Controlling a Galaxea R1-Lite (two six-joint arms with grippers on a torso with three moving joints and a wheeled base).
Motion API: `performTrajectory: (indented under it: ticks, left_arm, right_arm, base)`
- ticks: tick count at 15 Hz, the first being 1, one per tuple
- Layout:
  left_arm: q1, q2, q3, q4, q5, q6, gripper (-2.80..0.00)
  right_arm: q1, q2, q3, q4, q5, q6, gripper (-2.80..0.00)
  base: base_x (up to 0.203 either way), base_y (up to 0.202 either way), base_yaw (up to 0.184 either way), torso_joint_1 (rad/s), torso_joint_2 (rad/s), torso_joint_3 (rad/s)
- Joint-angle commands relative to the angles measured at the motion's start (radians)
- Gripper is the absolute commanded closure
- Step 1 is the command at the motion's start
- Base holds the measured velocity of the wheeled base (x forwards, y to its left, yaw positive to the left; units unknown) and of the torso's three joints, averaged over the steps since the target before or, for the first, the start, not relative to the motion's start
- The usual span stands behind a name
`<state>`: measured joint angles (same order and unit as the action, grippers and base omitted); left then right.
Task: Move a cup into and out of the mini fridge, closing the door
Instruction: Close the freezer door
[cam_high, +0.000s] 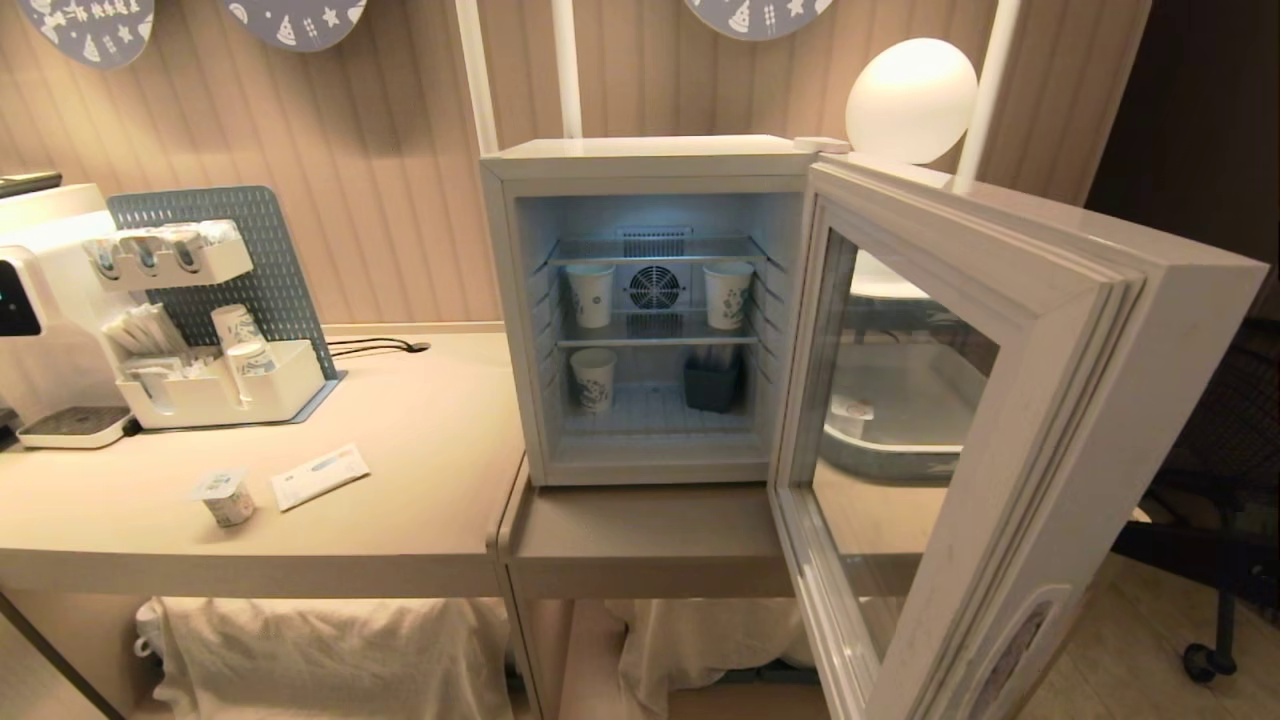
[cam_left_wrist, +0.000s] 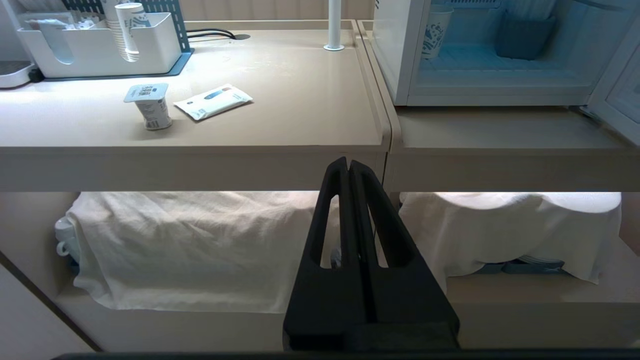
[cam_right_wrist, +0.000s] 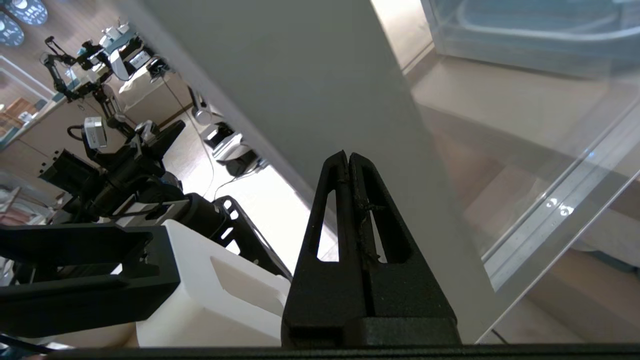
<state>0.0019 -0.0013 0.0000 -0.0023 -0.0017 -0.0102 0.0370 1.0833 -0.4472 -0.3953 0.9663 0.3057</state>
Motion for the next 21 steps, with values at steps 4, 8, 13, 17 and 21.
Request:
performTrajectory:
  ticks: [4, 8, 13, 17, 21]
  left_arm:
    - [0.001, 0.001, 0.003, -0.001, 0.000, -0.001, 0.00]
    - [0.001, 0.001, 0.003, -0.001, 0.000, -0.001, 0.00]
    - [0.001, 0.001, 0.003, -0.001, 0.000, -0.001, 0.00]
    - [0.001, 0.001, 0.003, -0.001, 0.000, -0.001, 0.00]
    - [0.001, 0.001, 0.003, -0.001, 0.000, -0.001, 0.00]
  right_arm:
    - [0.057, 0.114, -0.062, -0.004, 0.001, 0.008, 0.00]
    - [0.164, 0.235, -0.195, -0.002, -0.120, 0.084, 0.00]
    - [0.316, 0.386, -0.323, -0.004, -0.334, 0.107, 0.00]
    - [0.416, 0.474, -0.447, 0.000, -0.471, 0.129, 0.00]
    - [0.471, 0.558, -0.506, 0.003, -0.568, 0.133, 0.00]
  base:
    - [0.000, 0.000, 0.000, 0.000, 0.00, 0.000]
    - [0.000, 0.000, 0.000, 0.000, 0.00, 0.000]
    - [0.000, 0.000, 0.000, 0.000, 0.00, 0.000]
    - [0.000, 0.000, 0.000, 0.000, 0.00, 0.000]
    - [0.000, 0.000, 0.000, 0.000, 0.00, 0.000]
